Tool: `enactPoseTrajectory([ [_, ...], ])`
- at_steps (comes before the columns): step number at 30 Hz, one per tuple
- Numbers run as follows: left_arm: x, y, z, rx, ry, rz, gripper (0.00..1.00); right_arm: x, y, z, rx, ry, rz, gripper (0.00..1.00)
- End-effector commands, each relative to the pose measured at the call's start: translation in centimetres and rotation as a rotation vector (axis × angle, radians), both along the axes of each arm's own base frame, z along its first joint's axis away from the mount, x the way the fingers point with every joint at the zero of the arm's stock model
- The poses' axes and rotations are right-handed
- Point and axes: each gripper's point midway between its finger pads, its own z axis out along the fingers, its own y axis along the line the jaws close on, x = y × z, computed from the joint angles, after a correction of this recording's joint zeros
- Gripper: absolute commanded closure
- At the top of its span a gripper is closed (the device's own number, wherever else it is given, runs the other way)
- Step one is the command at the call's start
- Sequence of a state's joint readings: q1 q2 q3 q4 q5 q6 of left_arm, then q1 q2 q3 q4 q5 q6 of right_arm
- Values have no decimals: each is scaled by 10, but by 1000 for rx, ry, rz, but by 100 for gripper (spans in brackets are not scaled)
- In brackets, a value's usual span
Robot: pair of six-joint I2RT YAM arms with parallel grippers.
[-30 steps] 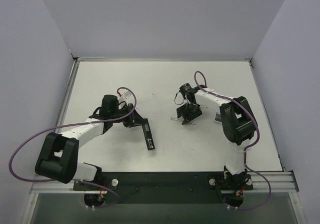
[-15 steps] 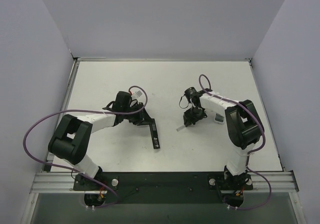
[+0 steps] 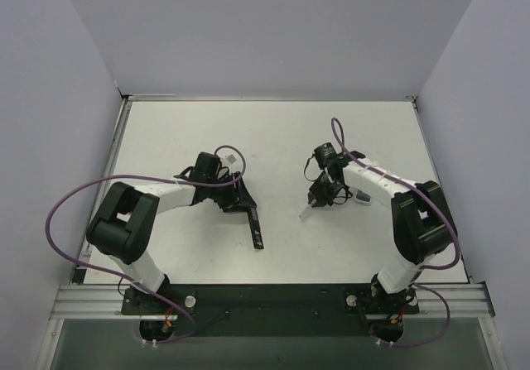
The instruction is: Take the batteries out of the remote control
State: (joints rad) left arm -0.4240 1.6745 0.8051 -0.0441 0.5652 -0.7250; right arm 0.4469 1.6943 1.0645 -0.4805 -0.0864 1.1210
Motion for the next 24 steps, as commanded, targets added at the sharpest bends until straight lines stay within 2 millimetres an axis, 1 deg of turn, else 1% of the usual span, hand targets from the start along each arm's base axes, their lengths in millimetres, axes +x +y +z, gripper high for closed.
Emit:
enactPoseTrajectory([
  [1,14,-6,11,5,-44,-35,42,0,10,18,60,-139,213,100],
  [2,16,-5,12,18,-48,-38,41,-1,14,21,64,-173,302,100],
  [3,17,-4,16,33,-52,-36,38,4,21,31,95,-237,346,100],
  [4,23,-1,18,58,-73,-23,36,-2,25,30,122,-243,390,100],
  [5,26,1,21,71,-85,-13,30,-4,29,34,137,-272,462,100],
  [6,31,3,31,81,-106,-1,27,0,36,43,171,-327,498,100],
  [7,36,6,33,112,-131,4,24,-5,45,47,227,-341,549,100],
  [9,40,11,40,148,-137,5,23,-8,55,56,285,-420,647,100],
  [10,45,9,49,149,-165,-2,23,-13,62,60,331,-439,694,100],
  [11,45,7,54,139,-172,-9,23,-21,73,68,412,-458,756,100],
  [12,47,2,65,100,-202,-17,23,-24,77,75,444,-488,810,100],
  [13,43,-2,68,63,-193,-15,27,-29,81,77,473,-490,841,100],
  [14,41,-14,81,-20,-213,-49,30,-35,85,82,516,-493,878,100],
  [15,38,-21,90,-70,-226,-61,31,-38,87,84,530,-496,897,100],
  [16,30,-26,90,-114,-199,-61,33,-40,88,85,540,-501,917,100],
  [17,27,-37,105,-187,-239,-98,34,-40,95,93,588,-536,951,100],
  [18,21,-45,113,-219,-262,-121,34,-42,97,95,606,-543,960,100],
  [20,14,-54,121,-259,-281,-147,35,-46,103,102,650,-557,981,100],
  [21,6,-61,128,-283,-290,-175,35,-49,105,105,678,-557,995,100],
  [24,-2,-68,136,-344,-294,-190,35,-54,111,106,688,-558,1014,100],
])
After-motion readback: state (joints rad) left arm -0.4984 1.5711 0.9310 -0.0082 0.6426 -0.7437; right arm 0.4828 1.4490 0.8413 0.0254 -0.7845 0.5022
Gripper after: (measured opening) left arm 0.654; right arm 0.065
